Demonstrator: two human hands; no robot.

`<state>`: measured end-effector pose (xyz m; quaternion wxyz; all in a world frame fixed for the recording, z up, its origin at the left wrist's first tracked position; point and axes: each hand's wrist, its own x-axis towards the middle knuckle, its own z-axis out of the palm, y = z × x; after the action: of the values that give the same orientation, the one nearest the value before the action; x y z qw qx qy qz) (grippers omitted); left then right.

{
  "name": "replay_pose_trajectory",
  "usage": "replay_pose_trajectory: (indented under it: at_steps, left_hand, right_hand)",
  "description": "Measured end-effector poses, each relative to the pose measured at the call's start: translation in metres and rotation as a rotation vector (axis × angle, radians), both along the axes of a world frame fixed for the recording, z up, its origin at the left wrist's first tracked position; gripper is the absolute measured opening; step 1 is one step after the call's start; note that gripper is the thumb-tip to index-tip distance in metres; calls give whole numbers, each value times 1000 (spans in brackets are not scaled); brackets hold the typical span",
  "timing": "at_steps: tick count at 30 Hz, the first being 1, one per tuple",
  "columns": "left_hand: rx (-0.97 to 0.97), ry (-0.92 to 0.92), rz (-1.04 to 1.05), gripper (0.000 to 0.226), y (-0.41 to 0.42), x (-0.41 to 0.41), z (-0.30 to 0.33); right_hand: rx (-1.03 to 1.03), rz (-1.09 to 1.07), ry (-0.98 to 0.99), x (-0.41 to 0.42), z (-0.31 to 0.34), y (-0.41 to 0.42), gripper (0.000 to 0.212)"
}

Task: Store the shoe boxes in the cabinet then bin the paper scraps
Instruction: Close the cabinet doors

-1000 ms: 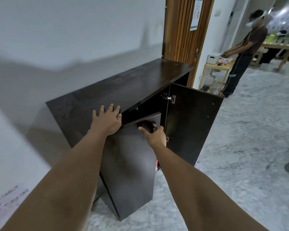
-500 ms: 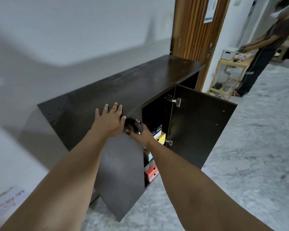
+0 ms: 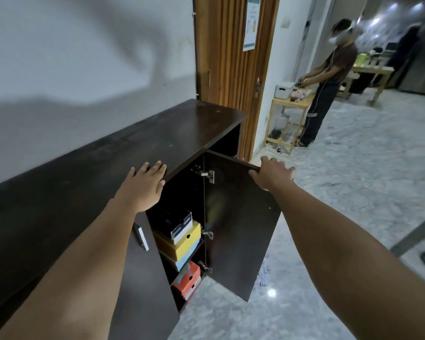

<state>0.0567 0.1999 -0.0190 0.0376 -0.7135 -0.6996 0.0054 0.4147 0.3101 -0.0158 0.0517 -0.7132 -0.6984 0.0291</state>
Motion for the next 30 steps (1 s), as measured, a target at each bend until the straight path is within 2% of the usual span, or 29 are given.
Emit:
replay_pose_trajectory:
  at_steps: [2,5,7,9,11,14,16,19,21,25,30]
  left_hand:
    - [9,-9,-2,56,5,-1,-1]
    - [13,-22,-2,56,6,-1,-2]
    - [17,-42,-3,55,6,-1,0]
    - [14,-75,-7,55,5,1,2]
    - [23,-110,-14,54,4,2,3]
    - [0,-160,-23,54,2,-1,6]
    - [-15,-183,-31,54,2,-3,6]
    - [-16,-203,-29,54,2,-3,6]
    - [-10,-222,-29,53,2,-3,5]
    - [14,-258,-37,53,6,-6,3]
    - [20,-244,-42,52,5,-5,4]
  right_hand:
    - [-93,-17,14,13,-10,3,57]
    - [-56,12,91,12,-15,-7,55]
    - [-105,49,183,7,-11,-24,58]
    - [-222,53,418,2,-10,-49,62]
    - [-363,-34,760,-9,-13,-77,62]
    - [-429,-11,992,-43,-32,-114,39]
    - [-388,70,1028,-81,-44,-133,25]
    - [-317,162,1010,-137,-64,-135,28]
    - [-260,196,918,-165,-73,-129,27]
    - [-165,161,809,-206,-72,-126,26]
    - [-123,73,886,-254,-72,-133,29]
